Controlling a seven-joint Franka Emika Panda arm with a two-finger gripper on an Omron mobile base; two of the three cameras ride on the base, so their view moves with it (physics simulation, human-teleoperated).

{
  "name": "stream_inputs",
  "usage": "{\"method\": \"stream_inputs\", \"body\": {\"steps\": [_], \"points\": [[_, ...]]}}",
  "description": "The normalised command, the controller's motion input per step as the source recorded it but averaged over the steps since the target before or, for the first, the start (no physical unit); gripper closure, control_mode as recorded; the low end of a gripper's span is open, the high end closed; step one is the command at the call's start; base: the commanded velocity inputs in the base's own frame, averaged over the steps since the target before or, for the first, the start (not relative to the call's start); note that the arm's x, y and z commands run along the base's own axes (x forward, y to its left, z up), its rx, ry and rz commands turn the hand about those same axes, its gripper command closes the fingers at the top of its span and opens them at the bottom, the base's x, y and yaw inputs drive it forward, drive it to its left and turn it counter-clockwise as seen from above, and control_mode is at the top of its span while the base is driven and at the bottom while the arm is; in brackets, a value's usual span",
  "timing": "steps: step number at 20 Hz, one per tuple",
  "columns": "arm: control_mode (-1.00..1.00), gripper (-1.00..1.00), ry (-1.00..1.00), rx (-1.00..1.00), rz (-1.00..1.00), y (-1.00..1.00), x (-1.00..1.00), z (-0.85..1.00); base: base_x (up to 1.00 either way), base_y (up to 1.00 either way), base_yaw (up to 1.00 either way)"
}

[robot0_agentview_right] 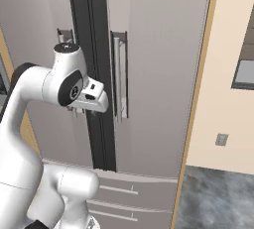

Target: Retrieve the kiwi and pear from the fridge and place them into the bowl on the dining table.

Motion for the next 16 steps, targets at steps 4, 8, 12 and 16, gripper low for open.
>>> {"method": "stream_inputs", "body": {"steps": [4, 8, 12, 16], "points": [[-1.00, -1.00, 0.00, 0.00, -0.01, 0.00, -0.49, -0.21, 0.00, 0.00, 0.00], [1.00, -1.00, -0.01, 0.00, 0.00, 0.00, -0.17, -0.10, -0.19, 0.00, 0.00], [1.00, -1.00, 0.00, 0.00, 0.00, 0.00, 0.00, 0.00, -0.52, 0.00, 0.00], [1.00, -1.00, 0.00, 0.00, 0.00, 0.00, 0.00, 0.00, -0.58, 0.00, 0.00]]}}
